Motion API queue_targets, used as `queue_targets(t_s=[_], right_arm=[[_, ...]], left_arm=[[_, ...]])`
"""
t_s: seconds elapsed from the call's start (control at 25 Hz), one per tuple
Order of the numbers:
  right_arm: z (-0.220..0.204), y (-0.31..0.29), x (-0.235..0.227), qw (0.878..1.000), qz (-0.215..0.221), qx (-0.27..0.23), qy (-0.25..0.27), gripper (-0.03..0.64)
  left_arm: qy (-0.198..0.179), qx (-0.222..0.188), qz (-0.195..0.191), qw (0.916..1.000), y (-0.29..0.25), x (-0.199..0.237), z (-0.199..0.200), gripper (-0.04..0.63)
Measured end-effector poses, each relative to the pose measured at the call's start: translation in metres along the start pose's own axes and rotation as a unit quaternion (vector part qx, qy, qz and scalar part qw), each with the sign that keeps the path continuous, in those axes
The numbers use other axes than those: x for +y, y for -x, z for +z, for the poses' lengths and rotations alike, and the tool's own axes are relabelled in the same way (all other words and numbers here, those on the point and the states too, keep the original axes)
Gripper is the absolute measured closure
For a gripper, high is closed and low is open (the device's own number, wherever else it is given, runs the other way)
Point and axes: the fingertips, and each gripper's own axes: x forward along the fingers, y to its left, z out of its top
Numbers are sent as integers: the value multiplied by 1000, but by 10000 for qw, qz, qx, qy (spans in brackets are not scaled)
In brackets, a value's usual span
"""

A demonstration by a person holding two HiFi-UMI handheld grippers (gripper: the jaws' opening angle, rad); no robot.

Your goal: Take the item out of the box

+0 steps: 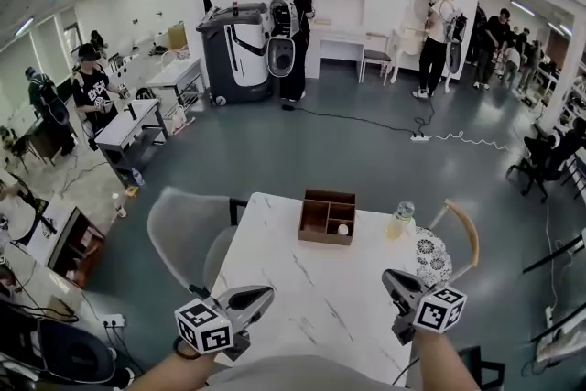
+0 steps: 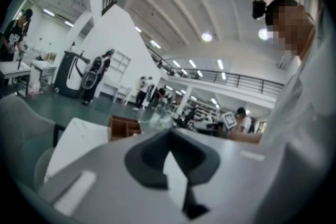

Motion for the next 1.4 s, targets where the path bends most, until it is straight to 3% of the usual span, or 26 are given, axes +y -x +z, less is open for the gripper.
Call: queue_targets(t_s=[0.2,0.4,0.76,1.0,1.16,1.24,1.28,1.4], right_arm=[[-5,-5,-19,10000,-44,71,-44,607],[-12,-31,-15,9990,-335,306,11,607],[-3,-87,-10,9869,-823,1312,458,607],[3,-135,-26,9589,-1006,2480,940,607],[-3,-162,-52,9263,-1241,3366,1147,604],[-4,-174,-67,9117,-1359,3726,1068,560],[-4,-179,-75,9065,-1424,3863,940,506],[-6,-195,-98,8952,-1643,4117,453,491]], left_arm=[[-7,143,77,9999,-4,8,-4,592],[-17,228,-143,9996,1,39,-7,592],[-209,53,-357,9991,8,95,16,592],[-296,-34,-299,9991,5,120,20,592],[-267,-108,-350,9990,0,126,19,592],[-243,-123,-379,9989,-3,129,16,592],[-236,-121,-387,9989,-3,131,14,592],[-251,-91,-372,9990,-6,140,6,592]])
